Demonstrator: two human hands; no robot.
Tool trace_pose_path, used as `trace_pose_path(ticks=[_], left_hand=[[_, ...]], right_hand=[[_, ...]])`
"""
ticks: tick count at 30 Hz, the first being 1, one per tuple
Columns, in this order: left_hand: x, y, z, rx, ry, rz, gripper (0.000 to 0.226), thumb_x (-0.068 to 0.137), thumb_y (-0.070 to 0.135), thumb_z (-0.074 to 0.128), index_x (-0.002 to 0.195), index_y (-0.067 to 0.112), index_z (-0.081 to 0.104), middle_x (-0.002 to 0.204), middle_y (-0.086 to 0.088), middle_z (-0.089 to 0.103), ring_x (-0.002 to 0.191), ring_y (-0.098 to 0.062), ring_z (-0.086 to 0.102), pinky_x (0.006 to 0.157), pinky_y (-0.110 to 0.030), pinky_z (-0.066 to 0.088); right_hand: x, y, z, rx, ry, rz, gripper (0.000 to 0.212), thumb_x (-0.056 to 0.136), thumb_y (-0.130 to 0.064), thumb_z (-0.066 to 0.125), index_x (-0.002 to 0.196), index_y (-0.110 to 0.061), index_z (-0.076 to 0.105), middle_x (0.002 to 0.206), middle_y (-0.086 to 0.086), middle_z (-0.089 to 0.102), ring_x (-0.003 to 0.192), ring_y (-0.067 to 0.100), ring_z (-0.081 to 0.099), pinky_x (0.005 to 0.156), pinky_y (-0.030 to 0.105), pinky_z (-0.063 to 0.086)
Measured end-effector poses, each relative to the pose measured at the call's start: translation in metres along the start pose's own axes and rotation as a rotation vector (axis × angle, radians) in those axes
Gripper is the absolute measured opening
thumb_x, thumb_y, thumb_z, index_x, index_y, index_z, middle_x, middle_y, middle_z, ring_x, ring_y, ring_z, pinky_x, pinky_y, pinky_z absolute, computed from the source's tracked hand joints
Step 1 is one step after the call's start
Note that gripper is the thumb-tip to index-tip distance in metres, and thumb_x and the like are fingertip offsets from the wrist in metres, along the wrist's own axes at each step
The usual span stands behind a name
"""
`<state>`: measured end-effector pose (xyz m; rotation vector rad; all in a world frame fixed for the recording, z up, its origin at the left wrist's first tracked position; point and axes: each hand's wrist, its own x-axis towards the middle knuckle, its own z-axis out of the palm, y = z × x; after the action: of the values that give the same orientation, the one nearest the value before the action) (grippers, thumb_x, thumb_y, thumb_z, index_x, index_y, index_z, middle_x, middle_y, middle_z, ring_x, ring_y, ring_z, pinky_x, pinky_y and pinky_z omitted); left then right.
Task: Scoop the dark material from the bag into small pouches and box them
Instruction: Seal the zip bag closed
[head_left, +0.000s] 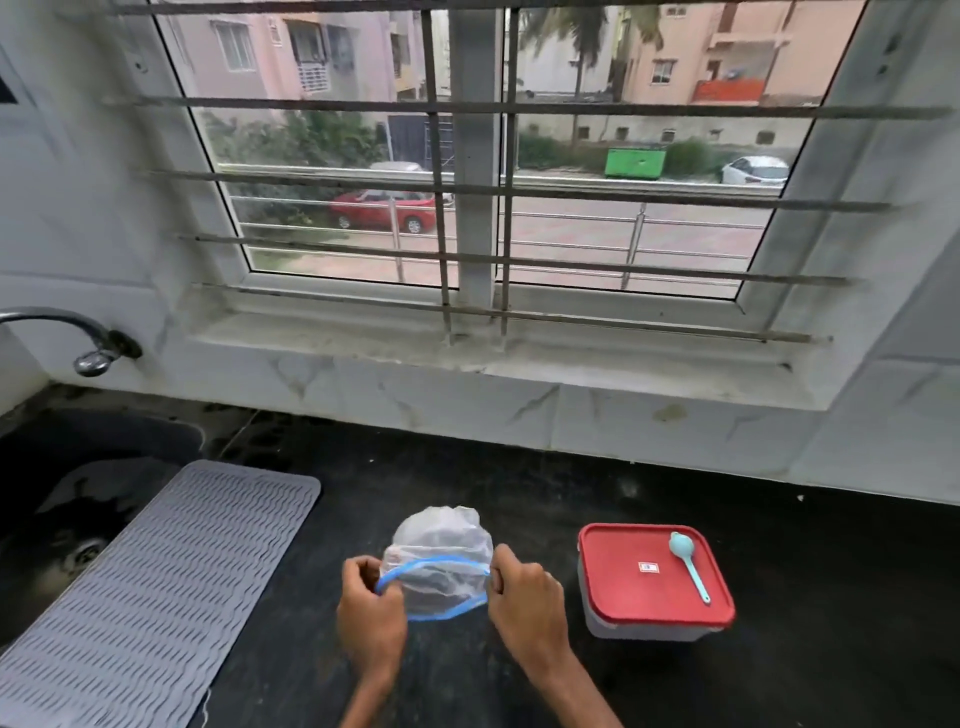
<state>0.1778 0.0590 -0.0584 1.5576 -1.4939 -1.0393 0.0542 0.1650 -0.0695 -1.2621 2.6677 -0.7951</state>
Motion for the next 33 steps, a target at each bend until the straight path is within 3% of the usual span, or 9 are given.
trace_pose_path(ticks=[4,6,10,14,18,21,25,30,33], left_hand=[[0.012,0.011,0.005,-0.282,-0.055,-0.038,0.021,0.089,-0.013,0.045,0.087,0.005,0.055,0.079,-0.009,0.058,0.076,-0.026,0.054,0.061,-0.033,0.042],[0.017,0.017,0.0,-0.369,-0.111,0.059,0.028,0.087,-0.019,0.046,0.087,0.009,0.051,0.08,-0.007,0.054,0.075,-0.018,0.051,0.062,-0.025,0.044],[0.013,0.025,-0.012,-0.391,-0.271,0.252,0.038,0.084,-0.026,0.049,0.084,0.011,0.052,0.077,-0.001,0.055,0.067,-0.001,0.053,0.059,-0.013,0.043],[0.005,0.026,-0.017,-0.316,-0.398,0.39,0.046,0.081,-0.029,0.045,0.072,0.014,0.06,0.084,0.004,0.072,0.075,-0.005,0.064,0.065,-0.014,0.049],[-0.004,0.026,-0.016,-0.252,-0.434,0.501,0.063,0.075,-0.029,0.05,0.074,0.031,0.068,0.096,0.001,0.075,0.089,-0.015,0.07,0.074,-0.023,0.055],[-0.006,0.028,-0.015,-0.224,-0.414,0.535,0.054,0.069,-0.031,0.052,0.077,0.02,0.069,0.094,0.005,0.075,0.089,-0.015,0.07,0.074,-0.026,0.057],[-0.014,0.031,-0.013,-0.269,-0.377,0.511,0.031,0.078,-0.018,0.061,0.088,0.01,0.071,0.092,0.004,0.074,0.088,-0.017,0.07,0.076,-0.028,0.06],[-0.014,0.027,0.001,-0.465,-0.175,0.206,0.038,0.08,-0.025,0.056,0.089,0.012,0.062,0.084,-0.006,0.069,0.079,-0.02,0.066,0.068,-0.019,0.055],[-0.002,0.017,0.004,-0.514,-0.092,0.041,0.047,0.082,-0.027,0.048,0.087,0.019,0.059,0.088,-0.013,0.063,0.078,-0.017,0.062,0.06,-0.014,0.051]], right_hand=[[-0.007,-0.001,-0.033,0.038,-0.573,-0.136,0.031,0.084,-0.04,0.066,0.08,-0.02,0.043,0.069,-0.005,0.058,0.071,0.022,0.057,0.064,0.032,0.043],[-0.008,0.001,-0.053,0.254,-0.652,-0.101,0.037,0.079,-0.038,0.076,0.074,-0.016,0.047,0.065,-0.004,0.059,0.067,0.016,0.066,0.061,0.027,0.049],[0.009,0.001,-0.087,0.862,-0.245,0.058,0.029,0.085,-0.031,0.075,0.074,-0.018,0.053,0.067,0.01,0.069,0.053,0.018,0.063,0.049,0.029,0.048],[0.037,-0.006,-0.105,0.879,0.175,-0.001,0.015,0.087,-0.036,0.071,0.079,-0.028,0.06,0.071,0.0,0.064,0.062,0.009,0.058,0.06,0.022,0.049],[0.053,-0.012,-0.088,0.583,0.006,-0.163,0.004,0.089,-0.022,0.072,0.092,-0.02,0.074,0.088,-0.013,0.068,0.082,0.006,0.064,0.076,0.026,0.055],[0.053,-0.014,-0.077,0.482,-0.176,-0.149,0.007,0.087,-0.028,0.072,0.093,-0.027,0.076,0.091,-0.015,0.07,0.084,0.005,0.065,0.079,0.032,0.057],[0.043,-0.014,-0.076,0.603,-0.288,-0.134,0.011,0.086,-0.032,0.075,0.095,-0.026,0.076,0.089,-0.012,0.073,0.084,0.004,0.068,0.077,0.025,0.059],[0.037,-0.004,-0.067,0.623,-0.075,0.049,0.009,0.086,-0.023,0.075,0.077,-0.026,0.073,0.072,-0.011,0.071,0.069,-0.001,0.065,0.065,0.016,0.052],[0.043,0.011,-0.065,0.755,0.008,0.22,0.01,0.09,-0.022,0.07,0.08,-0.021,0.073,0.075,-0.006,0.073,0.073,0.007,0.069,0.072,0.03,0.059]])
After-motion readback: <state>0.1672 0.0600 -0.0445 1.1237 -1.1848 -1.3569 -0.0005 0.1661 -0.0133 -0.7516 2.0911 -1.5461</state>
